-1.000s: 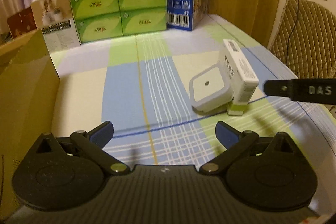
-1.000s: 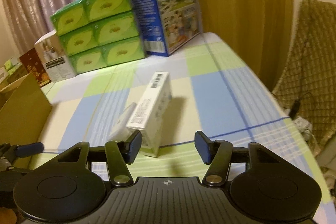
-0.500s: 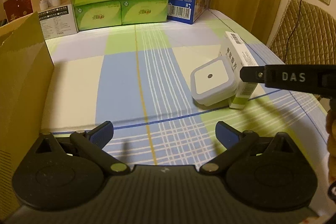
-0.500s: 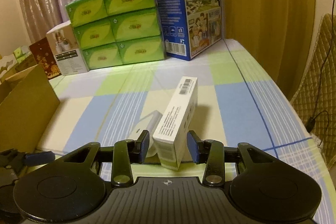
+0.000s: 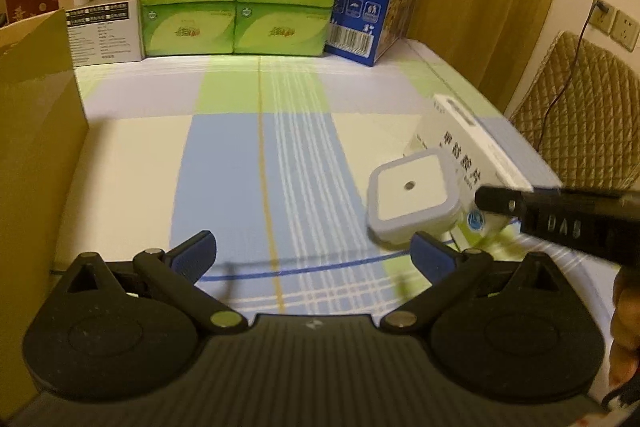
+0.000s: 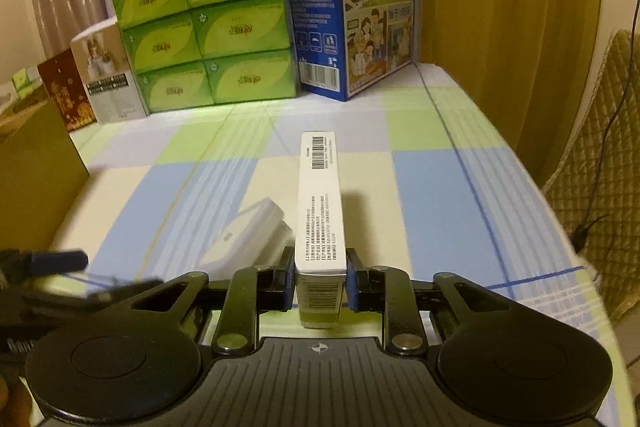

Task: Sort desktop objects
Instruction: 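Grasp the white night-light with the left tool while the right tool grasps the white medicine box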

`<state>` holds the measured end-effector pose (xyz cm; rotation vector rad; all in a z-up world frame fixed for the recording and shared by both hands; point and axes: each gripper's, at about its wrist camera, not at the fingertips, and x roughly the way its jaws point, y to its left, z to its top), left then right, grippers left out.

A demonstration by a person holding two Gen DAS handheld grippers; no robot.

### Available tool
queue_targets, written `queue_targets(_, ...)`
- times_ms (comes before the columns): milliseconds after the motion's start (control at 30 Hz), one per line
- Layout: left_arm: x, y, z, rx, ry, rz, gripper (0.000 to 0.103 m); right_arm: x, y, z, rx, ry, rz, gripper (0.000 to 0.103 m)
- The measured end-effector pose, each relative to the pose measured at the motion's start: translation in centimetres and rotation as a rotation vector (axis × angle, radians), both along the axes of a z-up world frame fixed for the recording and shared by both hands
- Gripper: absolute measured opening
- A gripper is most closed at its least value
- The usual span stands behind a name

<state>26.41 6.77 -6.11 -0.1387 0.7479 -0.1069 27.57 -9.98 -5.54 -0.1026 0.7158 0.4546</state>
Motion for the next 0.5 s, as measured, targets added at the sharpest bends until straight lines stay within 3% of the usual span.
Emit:
queue_targets(133, 0.7, -0.2, 0.2, -0.106, -0.011, -0.004, 0.101, -0.4, -1.0, 0.2, -0.029, -0.004, -0.017, 0.021)
queue_targets(267, 1.7, -1.4, 0.4, -0.138, -0.029, -0.032, 0.099, -0.4, -2.2, 0.6, -0.043, -0.018, -0.044, 0.021)
queue_targets(500, 3.9, -2.5, -0.4, -0.178, -0.021, -0.111, 0.084, -0.1, -2.9, 0.3, -0.036, -0.024, -0.058, 0.021)
